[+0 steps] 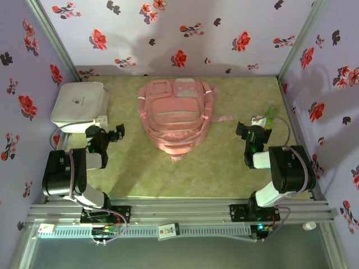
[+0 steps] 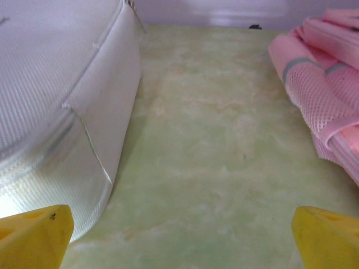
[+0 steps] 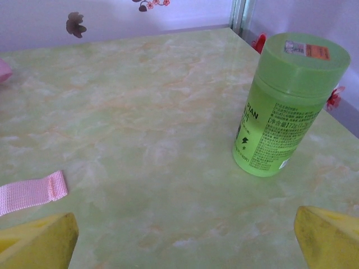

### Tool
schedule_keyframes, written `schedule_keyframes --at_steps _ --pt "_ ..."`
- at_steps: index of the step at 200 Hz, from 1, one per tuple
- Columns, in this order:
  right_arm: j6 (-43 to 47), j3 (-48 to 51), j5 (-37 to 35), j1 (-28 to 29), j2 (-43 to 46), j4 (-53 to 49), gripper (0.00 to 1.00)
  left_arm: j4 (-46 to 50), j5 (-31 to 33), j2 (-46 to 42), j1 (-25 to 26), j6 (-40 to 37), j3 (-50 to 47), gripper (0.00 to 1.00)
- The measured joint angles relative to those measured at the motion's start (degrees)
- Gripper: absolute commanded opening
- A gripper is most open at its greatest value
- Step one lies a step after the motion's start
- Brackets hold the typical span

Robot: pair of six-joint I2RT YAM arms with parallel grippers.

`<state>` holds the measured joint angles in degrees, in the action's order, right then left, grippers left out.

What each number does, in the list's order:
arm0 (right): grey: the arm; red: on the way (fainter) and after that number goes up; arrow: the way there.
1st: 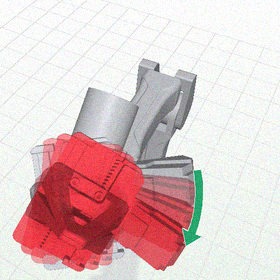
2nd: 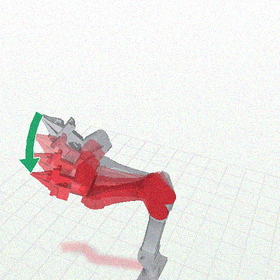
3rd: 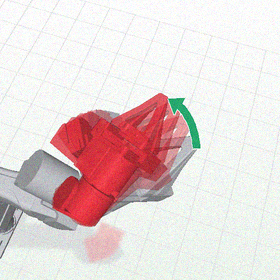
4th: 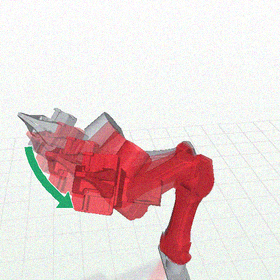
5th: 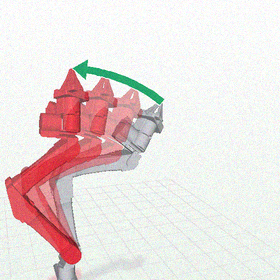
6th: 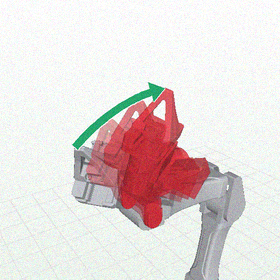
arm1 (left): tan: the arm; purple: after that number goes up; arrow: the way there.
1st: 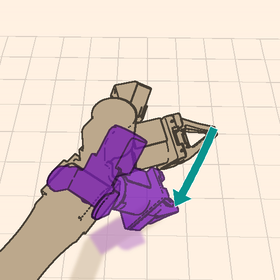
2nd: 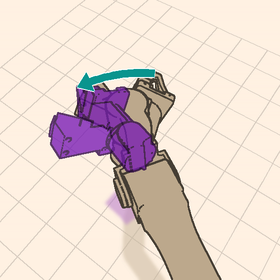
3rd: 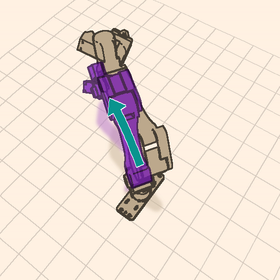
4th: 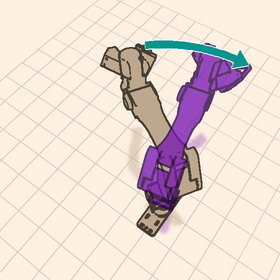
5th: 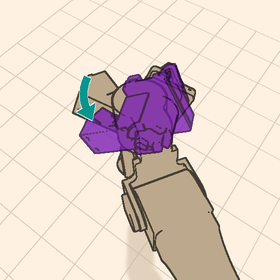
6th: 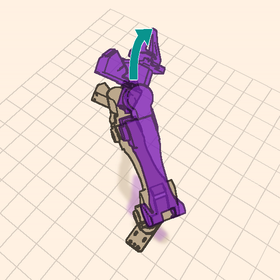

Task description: Pack books, pencil case, and school supplies into a backpack

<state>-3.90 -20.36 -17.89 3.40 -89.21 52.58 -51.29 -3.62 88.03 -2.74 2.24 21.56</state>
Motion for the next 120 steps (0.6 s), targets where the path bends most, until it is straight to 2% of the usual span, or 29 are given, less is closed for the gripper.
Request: schedule_keyframes --at_steps 120 --pt "-0.7 0.0 0.1 0.0 0.0 -0.6 0.99 1.2 0.2 0.0 0.2 -0.8 0.3 1.0"
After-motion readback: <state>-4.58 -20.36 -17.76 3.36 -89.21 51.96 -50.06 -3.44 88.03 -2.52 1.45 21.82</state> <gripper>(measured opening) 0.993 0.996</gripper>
